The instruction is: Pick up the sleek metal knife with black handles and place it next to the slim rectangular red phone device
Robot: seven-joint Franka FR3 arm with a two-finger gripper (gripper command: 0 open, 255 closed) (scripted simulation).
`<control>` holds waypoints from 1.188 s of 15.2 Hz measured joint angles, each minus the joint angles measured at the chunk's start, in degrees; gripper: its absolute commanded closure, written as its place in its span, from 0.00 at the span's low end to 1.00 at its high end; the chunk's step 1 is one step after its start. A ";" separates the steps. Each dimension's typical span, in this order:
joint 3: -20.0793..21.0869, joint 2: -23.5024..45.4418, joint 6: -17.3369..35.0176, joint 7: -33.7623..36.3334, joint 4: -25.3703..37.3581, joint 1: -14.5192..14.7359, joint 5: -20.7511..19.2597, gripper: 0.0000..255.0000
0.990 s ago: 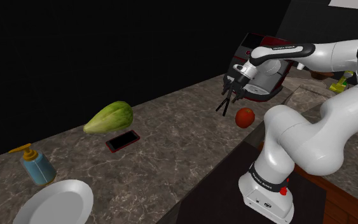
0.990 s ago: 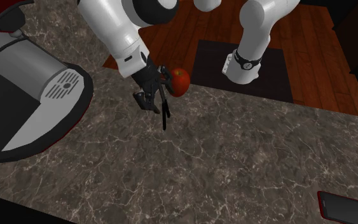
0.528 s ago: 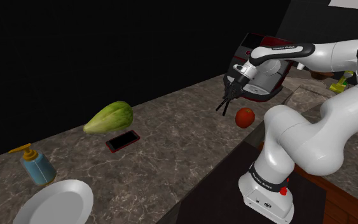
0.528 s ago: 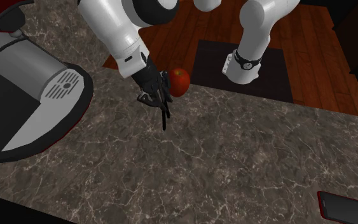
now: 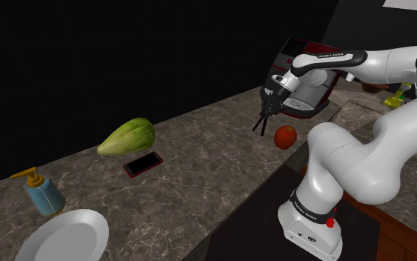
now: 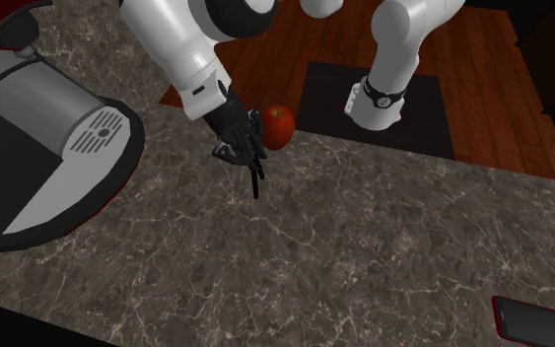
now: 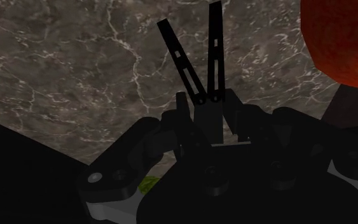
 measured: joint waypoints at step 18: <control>10.88 1.92 -10.19 1.78 5.02 -5.46 5.05 1.00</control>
